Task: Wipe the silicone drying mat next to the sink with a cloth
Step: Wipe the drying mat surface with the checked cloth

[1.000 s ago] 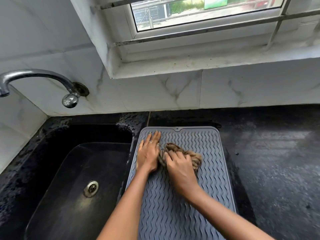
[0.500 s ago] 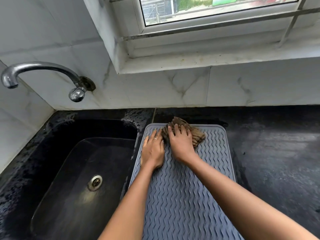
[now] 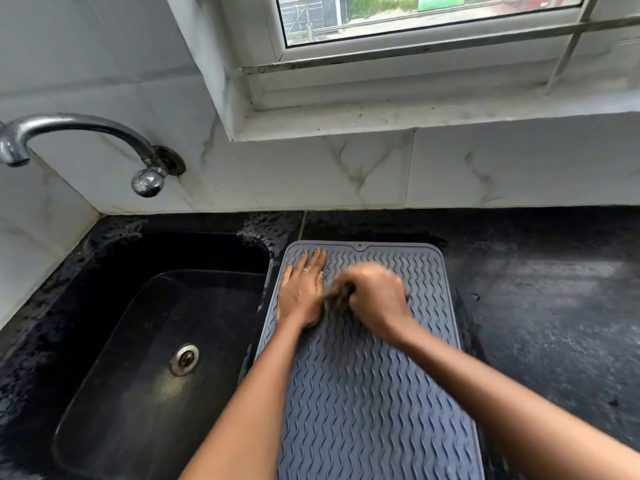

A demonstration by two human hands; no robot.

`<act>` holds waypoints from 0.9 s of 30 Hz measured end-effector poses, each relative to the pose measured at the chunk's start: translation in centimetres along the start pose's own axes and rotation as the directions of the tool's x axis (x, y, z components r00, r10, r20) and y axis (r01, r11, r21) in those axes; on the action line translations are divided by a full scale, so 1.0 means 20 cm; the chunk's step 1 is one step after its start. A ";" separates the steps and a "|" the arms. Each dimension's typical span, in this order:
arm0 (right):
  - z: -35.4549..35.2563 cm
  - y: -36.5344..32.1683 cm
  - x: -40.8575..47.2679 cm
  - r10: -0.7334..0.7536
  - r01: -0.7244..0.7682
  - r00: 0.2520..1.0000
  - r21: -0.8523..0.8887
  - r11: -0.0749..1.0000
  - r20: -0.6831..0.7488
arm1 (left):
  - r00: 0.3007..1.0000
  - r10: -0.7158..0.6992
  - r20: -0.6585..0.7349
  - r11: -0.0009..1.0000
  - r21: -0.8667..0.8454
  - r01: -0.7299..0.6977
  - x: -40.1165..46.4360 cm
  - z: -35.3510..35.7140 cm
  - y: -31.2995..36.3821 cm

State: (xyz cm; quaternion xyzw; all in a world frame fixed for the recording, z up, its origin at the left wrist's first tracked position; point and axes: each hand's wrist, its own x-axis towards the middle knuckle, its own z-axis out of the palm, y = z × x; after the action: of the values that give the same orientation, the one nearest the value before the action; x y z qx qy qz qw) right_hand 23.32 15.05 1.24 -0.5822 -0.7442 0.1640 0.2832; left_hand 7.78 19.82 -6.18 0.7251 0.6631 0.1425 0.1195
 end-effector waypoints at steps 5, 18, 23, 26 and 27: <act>0.15 0.11 0.24 0.103 -0.033 0.978 -0.358 0.933 0.179 | 0.999 0.019 -0.037 1.000 -0.005 -0.019 -0.01 0.00 0.00; 0.02 -0.07 -0.39 -0.040 0.041 0.998 -0.026 0.999 0.047 | 0.999 0.020 0.047 0.998 0.056 -0.022 -0.05 -0.05 0.05; 0.07 -0.01 -0.11 0.072 -0.071 0.997 -0.130 0.989 -0.002 | 0.995 0.043 0.090 0.996 0.076 -0.050 -0.33 -0.05 -0.05; 0.17 -0.04 -0.16 0.002 0.031 0.995 -0.312 0.950 0.105 | 0.997 0.056 0.062 0.990 0.123 -0.064 -0.46 -0.04 -0.11; 0.19 -0.06 -0.22 -0.022 0.052 0.995 -0.314 0.948 0.099 | 0.997 0.057 0.056 0.989 0.135 -0.064 -0.46 -0.04 -0.12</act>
State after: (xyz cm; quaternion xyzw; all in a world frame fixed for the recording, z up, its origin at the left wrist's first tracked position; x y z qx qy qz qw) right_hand 20.84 10.82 -2.03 -0.5976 -0.7842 0.0646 0.1540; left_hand 4.61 10.94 -6.79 0.7547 0.6458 0.0812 0.0822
